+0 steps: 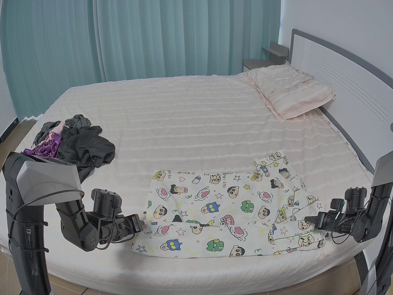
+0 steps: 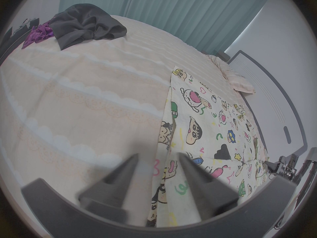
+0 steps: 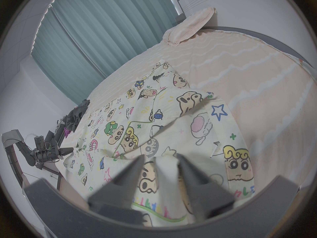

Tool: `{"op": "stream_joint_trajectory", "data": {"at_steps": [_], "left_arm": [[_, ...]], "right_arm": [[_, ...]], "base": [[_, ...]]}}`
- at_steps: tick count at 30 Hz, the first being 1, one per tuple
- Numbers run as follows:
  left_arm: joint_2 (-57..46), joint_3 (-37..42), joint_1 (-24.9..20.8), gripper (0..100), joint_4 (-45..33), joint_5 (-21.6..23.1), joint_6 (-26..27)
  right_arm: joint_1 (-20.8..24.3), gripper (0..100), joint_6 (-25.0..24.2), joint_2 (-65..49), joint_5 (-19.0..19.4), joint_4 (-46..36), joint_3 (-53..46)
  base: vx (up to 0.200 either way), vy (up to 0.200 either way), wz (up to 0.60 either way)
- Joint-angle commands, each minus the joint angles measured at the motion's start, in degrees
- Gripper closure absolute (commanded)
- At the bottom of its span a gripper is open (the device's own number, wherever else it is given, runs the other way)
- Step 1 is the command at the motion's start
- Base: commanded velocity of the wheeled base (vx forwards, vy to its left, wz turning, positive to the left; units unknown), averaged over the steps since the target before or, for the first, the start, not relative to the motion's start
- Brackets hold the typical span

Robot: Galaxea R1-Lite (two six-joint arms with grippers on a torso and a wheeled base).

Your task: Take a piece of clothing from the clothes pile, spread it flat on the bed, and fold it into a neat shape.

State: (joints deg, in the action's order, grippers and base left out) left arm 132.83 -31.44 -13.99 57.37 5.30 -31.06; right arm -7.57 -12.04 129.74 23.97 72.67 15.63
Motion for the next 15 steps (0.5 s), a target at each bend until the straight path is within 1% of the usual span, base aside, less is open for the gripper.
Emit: {"op": "stream_joint_trajectory", "data": {"at_steps": [1, 2, 4, 6, 10, 14, 15], "left_arm": [[-0.20, 0.24, 0.28, 0, 0.02, 0.06, -0.05], [-2.22, 1.29, 1.51, 0, -0.50, 0.15, 0.04], [-4.86, 2.70, 2.04, 0, -0.86, 0.23, 0.04], [-7.15, 4.98, 2.83, 0, 0.11, 0.76, 0.12], [-10.31, 7.09, 3.18, 0, 0.99, 1.82, -0.58], [-11.89, 7.71, 3.10, 0, 1.17, 1.90, -3.92], [-11.98, 7.71, 3.18, 0, 1.17, 1.99, -4.01]], "right_arm": [[0.01, 0, 0.00, -0.37, 0.03, 0.02, -0.25], [-0.16, 0, 0.00, -2.04, -0.94, 0.02, -0.25], [-0.43, 0, 0.00, -3.27, -2.70, 0.02, -0.16], [-0.69, 0, 0.00, -4.32, -3.40, -0.07, -0.42], [-0.78, 0, 0.00, -5.20, -3.40, -0.69, -0.34], [-1.04, 0, -0.08, -5.38, -3.40, -0.51, -0.07], [-1.13, 0, 0.00, -5.47, -3.49, -0.51, -0.07]], "base": [[0.000, 0.000, 0.00], [0.000, 0.000, 0.00], [0.000, 0.000, 0.00], [0.000, 0.000, 0.00], [0.000, 0.000, 0.00], [0.000, 0.000, 0.00], [0.000, 0.000, 0.00]]}}
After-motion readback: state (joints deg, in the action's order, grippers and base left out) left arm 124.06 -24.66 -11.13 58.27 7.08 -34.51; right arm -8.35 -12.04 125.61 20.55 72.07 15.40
